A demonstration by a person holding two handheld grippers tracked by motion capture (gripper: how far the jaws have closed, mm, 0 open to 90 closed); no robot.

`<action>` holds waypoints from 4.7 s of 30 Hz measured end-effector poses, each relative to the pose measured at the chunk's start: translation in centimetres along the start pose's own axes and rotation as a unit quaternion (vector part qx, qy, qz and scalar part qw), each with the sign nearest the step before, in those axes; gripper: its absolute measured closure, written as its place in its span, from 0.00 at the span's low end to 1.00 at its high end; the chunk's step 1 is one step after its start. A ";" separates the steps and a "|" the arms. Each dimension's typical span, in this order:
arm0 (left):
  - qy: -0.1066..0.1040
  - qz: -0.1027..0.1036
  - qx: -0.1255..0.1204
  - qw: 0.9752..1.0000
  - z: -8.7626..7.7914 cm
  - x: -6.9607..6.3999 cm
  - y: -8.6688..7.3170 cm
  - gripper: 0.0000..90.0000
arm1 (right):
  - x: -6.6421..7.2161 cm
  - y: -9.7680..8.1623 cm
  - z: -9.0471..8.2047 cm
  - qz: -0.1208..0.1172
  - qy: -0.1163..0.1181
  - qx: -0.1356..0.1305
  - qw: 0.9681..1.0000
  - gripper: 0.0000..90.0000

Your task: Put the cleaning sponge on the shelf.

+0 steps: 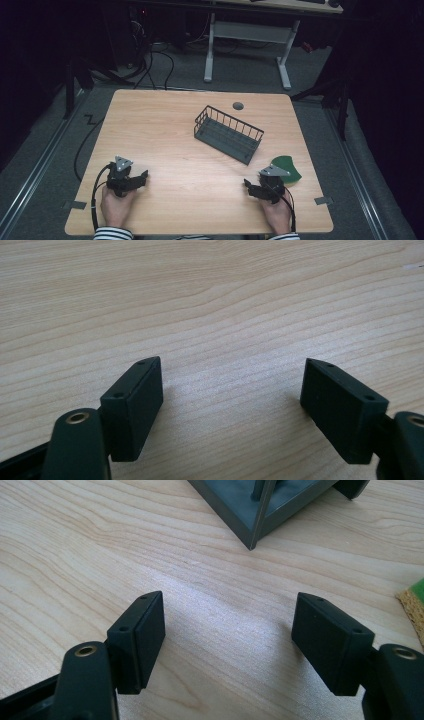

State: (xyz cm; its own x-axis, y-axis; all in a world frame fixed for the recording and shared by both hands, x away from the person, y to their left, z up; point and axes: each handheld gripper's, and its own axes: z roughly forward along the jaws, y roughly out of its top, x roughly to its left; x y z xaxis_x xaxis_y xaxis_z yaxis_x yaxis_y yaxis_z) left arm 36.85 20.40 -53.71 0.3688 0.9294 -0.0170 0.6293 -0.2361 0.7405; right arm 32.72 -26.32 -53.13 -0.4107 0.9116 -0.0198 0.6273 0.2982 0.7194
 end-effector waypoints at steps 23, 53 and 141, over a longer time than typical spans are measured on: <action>0.000 0.000 0.002 1.000 0.0 -0.2 0.0 0.26 | 0.0 0.0 0.0 0.000 0.002 0.002 1.000 0.31; -0.037 -0.001 0.011 0.999 -0.3 -1.1 1.4 0.30 | -1.2 -0.1 -1.8 0.010 0.030 0.002 1.000 0.33; -0.122 0.043 -0.004 0.992 9.0 -10.4 21.4 0.82 | -9.3 13.0 0.4 0.080 0.041 -0.021 0.996 0.79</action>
State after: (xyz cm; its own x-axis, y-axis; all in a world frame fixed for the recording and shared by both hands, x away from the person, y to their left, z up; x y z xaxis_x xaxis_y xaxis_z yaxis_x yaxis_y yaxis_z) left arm 52.64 3.10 -43.79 0.5759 0.8093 -0.1158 0.5834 -0.3076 0.7517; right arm 44.96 -30.75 -43.90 -0.3621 0.9196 0.1525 0.6617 0.1384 0.7369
